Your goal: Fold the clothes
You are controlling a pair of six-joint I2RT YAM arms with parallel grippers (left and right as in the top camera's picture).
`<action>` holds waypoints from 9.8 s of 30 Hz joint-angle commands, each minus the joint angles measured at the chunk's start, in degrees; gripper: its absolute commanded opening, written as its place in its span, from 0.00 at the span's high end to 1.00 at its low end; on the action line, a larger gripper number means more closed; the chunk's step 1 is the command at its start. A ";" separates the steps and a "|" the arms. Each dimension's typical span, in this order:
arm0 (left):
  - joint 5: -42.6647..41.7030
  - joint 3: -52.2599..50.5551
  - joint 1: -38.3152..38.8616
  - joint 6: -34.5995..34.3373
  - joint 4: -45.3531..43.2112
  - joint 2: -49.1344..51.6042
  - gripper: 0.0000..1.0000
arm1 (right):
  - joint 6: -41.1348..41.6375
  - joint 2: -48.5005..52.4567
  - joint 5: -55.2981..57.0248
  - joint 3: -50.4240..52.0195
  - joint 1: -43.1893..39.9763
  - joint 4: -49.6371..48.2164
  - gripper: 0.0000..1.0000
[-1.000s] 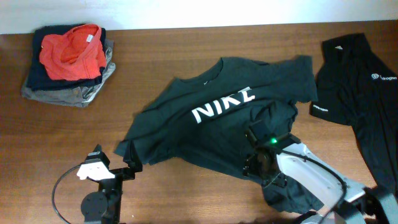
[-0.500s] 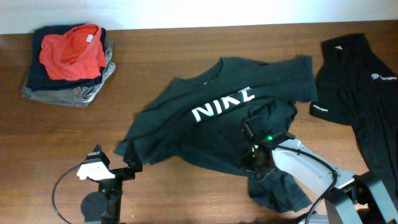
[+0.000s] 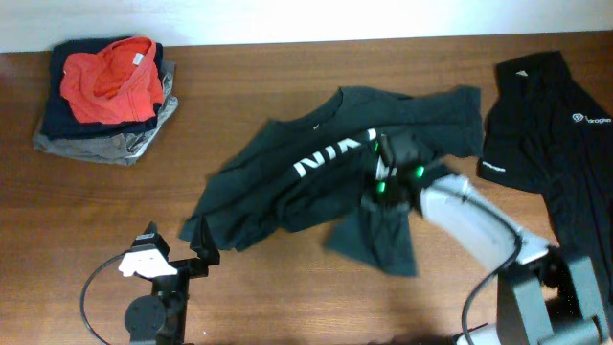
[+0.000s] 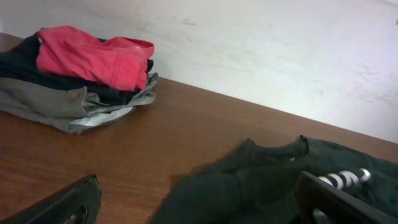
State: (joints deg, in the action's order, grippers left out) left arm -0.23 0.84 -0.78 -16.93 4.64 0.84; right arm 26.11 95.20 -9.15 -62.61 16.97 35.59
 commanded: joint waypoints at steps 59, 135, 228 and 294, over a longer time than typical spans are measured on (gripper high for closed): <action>-10.54 42.93 4.26 7.56 38.14 65.83 0.20 | -16.22 1.79 -3.69 -26.32 9.75 42.25 0.01; 7.39 45.62 0.55 6.34 33.92 95.43 0.94 | 9.73 15.45 -0.24 -13.44 19.34 15.91 0.01; 1.57 107.93 0.59 -1.88 71.56 43.65 0.99 | 6.82 -42.34 20.35 -44.61 15.91 45.29 0.96; -3.87 112.08 3.45 1.77 79.23 101.18 0.05 | 1.09 -2.84 24.46 -39.95 -12.55 43.12 0.01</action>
State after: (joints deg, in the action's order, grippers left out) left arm -0.14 111.96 0.99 -13.65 80.95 105.41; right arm 28.60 93.17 18.48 -102.48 4.73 78.24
